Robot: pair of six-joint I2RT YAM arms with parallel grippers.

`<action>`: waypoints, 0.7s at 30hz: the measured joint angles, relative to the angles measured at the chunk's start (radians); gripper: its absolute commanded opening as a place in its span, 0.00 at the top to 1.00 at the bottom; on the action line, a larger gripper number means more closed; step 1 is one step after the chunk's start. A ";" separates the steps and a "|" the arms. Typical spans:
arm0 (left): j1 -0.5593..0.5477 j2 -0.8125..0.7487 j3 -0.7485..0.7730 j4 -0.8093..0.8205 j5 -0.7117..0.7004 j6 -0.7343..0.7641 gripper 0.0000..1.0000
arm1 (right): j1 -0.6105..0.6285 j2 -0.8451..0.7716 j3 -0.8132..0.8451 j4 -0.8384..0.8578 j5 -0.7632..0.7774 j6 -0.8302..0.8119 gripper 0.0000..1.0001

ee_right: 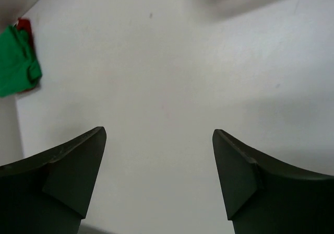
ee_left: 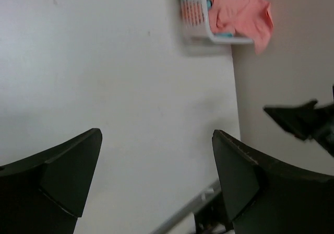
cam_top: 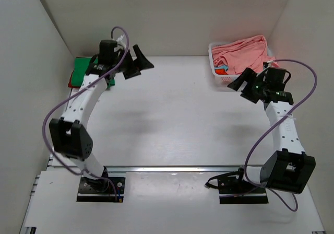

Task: Fold and stack the t-shirts
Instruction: Grab crumpled tshirt from bin with the right arm

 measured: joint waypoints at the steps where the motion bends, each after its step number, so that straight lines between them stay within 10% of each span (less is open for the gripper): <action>1: 0.008 -0.063 -0.077 0.003 0.024 -0.014 0.01 | 0.016 0.008 0.010 0.033 0.048 -0.002 0.23; 7: 0.056 -0.327 -0.375 -0.016 0.046 -0.015 0.05 | 0.046 0.180 0.039 0.259 0.225 0.038 0.27; 13: 0.050 -0.519 -0.538 0.058 0.127 -0.019 0.86 | 0.012 0.614 0.321 0.357 0.255 0.103 0.26; 21: 0.140 -0.693 -0.763 0.130 0.180 -0.101 0.77 | 0.008 0.987 0.819 0.034 0.270 0.164 0.28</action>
